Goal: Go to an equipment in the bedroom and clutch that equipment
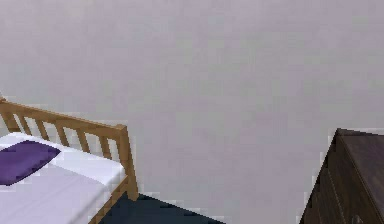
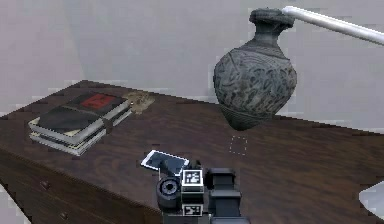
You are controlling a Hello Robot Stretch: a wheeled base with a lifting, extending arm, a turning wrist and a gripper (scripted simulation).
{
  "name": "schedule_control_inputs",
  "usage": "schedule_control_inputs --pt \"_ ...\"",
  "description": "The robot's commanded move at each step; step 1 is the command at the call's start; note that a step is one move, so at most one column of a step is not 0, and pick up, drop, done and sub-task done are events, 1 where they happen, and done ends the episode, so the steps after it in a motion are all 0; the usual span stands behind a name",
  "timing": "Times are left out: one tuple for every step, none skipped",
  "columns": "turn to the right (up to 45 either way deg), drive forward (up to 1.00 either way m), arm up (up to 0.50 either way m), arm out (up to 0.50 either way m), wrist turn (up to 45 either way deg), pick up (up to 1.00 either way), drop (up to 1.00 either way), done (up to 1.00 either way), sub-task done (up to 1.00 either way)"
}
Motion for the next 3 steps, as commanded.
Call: schedule_control_inputs --pt "0.0 0.0 0.0 0.0 0.0 1.0 0.0 0.0 0.0" --pt "0.0 0.0 0.1 0.0 0.0 0.0 0.0 0.0 0.0" --pt "0.0 0.0 0.0 0.0 0.0 0.0 0.0 1.0 0.0"
